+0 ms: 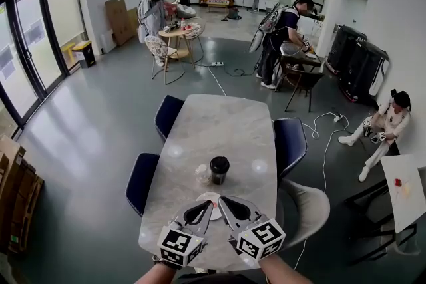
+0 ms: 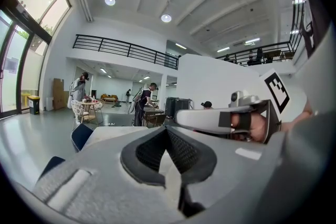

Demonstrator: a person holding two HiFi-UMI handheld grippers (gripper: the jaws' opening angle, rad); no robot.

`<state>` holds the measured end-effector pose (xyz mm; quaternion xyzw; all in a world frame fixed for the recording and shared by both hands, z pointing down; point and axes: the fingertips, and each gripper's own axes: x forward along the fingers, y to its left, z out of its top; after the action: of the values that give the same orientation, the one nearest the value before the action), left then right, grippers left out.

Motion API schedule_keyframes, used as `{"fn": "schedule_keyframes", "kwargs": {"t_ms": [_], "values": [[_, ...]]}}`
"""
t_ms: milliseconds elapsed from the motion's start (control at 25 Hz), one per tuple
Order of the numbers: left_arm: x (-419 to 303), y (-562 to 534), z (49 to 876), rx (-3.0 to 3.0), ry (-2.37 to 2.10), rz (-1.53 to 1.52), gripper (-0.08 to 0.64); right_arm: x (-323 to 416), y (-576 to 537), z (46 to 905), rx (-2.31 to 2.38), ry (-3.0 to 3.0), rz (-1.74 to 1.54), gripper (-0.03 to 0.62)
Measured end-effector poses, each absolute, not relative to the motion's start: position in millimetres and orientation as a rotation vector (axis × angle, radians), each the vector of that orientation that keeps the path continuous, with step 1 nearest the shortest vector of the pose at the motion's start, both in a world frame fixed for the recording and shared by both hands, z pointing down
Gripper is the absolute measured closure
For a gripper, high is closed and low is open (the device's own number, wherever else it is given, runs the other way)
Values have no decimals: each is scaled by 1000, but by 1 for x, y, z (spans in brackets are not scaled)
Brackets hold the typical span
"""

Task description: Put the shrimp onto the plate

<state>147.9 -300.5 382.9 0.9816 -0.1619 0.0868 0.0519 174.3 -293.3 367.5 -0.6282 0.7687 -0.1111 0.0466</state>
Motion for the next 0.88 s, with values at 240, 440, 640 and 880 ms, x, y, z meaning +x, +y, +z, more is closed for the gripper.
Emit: {"fn": "schedule_keyframes", "kwargs": {"t_ms": [240,440,640,880], "values": [[147,-298,355,3020,-476,233,552,168,-297,341,-1919,2350,-298,595],[145,-292,351,3015,-471,217,552,166,-293,336,-1932,2361,-286,597],[142,-296,350,3012,-484,195,552,164,-294,340,-1936,2364,-290,597],[145,-296,354,3013,-496,206,552,167,-294,343,-1938,2365,-300,597]]}}
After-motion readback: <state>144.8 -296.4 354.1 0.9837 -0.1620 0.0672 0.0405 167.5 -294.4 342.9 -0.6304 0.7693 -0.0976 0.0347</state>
